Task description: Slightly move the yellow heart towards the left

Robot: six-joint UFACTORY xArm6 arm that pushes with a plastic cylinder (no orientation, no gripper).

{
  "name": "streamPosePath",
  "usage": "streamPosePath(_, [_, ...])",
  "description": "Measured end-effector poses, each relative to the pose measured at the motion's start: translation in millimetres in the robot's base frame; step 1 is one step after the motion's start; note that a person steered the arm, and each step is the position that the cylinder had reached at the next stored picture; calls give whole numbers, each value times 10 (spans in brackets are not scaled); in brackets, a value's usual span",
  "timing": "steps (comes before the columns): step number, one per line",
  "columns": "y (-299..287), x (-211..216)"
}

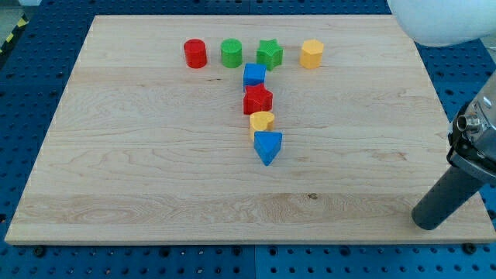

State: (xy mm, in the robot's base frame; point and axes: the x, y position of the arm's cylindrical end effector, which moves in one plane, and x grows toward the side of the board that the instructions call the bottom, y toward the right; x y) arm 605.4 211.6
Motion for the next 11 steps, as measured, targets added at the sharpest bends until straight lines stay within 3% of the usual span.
streamPosePath(1, [4, -11])
streamPosePath(3, [404, -955])
streamPosePath(4, [259, -1057])
streamPosePath(5, [-457, -1311])
streamPosePath(9, [-2773, -1341])
streamPosePath(10, [-2885, -1341])
streamPosePath(11, [-1874, -1340])
